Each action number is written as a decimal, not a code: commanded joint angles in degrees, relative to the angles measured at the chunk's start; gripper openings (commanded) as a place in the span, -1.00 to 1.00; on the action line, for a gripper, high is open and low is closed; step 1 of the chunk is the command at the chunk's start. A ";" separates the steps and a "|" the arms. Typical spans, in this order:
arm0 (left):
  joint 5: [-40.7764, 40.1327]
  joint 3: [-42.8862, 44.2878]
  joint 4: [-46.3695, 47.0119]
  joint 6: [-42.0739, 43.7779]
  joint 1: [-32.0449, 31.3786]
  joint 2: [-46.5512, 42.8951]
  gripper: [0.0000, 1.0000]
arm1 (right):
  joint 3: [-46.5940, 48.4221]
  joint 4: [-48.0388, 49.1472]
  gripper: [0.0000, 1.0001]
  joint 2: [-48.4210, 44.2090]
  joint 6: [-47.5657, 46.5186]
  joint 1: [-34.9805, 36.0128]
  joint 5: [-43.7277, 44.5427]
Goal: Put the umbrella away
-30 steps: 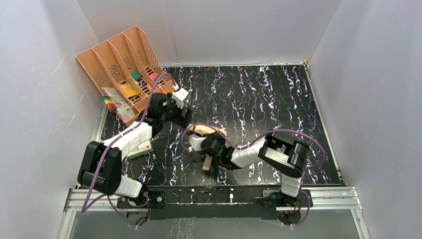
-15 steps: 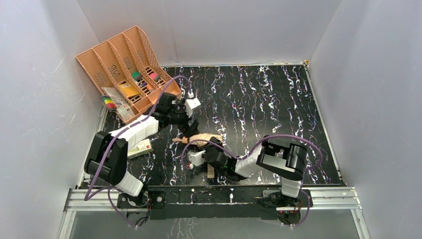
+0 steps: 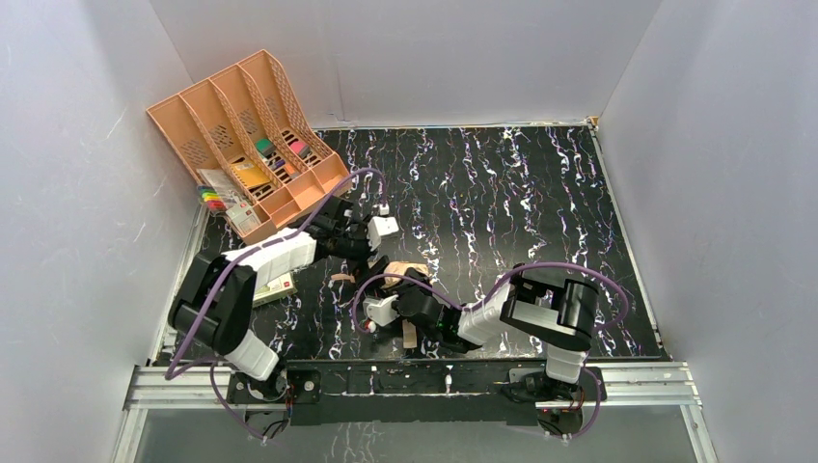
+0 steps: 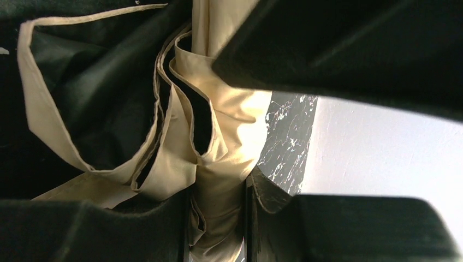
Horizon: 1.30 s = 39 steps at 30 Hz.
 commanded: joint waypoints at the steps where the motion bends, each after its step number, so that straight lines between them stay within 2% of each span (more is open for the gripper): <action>1: 6.88 5.81 -3.24 -0.97 -0.28 5.28 0.76 | -3.33 -16.54 -0.46 3.45 2.63 2.02 -10.66; 4: 8.33 7.95 -6.14 -1.51 -0.75 8.22 0.74 | -3.33 -16.64 -0.45 3.55 2.90 2.05 -10.65; 8: 4.82 9.59 -11.56 0.95 -1.88 11.03 0.68 | -3.25 -16.97 -0.46 3.08 3.93 2.05 -10.84; 13: -0.29 9.21 -12.87 2.53 -2.93 11.55 0.42 | -3.03 -17.22 -0.44 2.00 4.78 2.03 -11.02; 16: -3.50 8.67 -12.99 2.68 -3.75 12.12 0.20 | -2.53 -17.13 -0.43 1.47 4.96 2.05 -10.92; 18: -5.03 8.50 -12.96 2.61 -4.13 12.58 -0.05 | -2.05 -17.19 -0.41 0.95 5.43 2.05 -10.98; 22: -7.43 8.23 -12.59 0.85 -4.37 12.50 -0.35 | -1.03 -18.60 -0.35 -0.68 6.62 2.02 -10.78; 24: -7.97 7.90 -12.02 -0.08 -4.45 12.08 -0.67 | -0.65 -20.00 -0.31 -1.85 7.56 2.04 -10.70; 25: -8.53 7.56 -11.00 -0.50 -4.46 11.67 -0.83 | -0.63 -20.68 -0.25 -2.79 8.28 2.03 -10.80; 27: -9.32 6.38 -9.22 -1.31 -4.59 10.67 -0.97 | -0.68 -21.65 -0.08 -5.03 9.34 2.03 -11.18; 31: -11.80 3.93 -5.92 -2.42 -4.72 8.58 -1.00 | -0.69 -25.20 0.21 -9.90 11.98 2.00 -11.75; 35: -13.52 1.95 -3.02 -3.41 -4.72 7.27 -1.00 | -1.31 -28.89 0.66 -17.19 16.08 2.00 -11.88; 39: -14.27 1.00 -1.33 -3.98 -4.72 6.47 -1.00 | -2.11 -34.30 0.71 -26.48 21.24 2.04 -13.09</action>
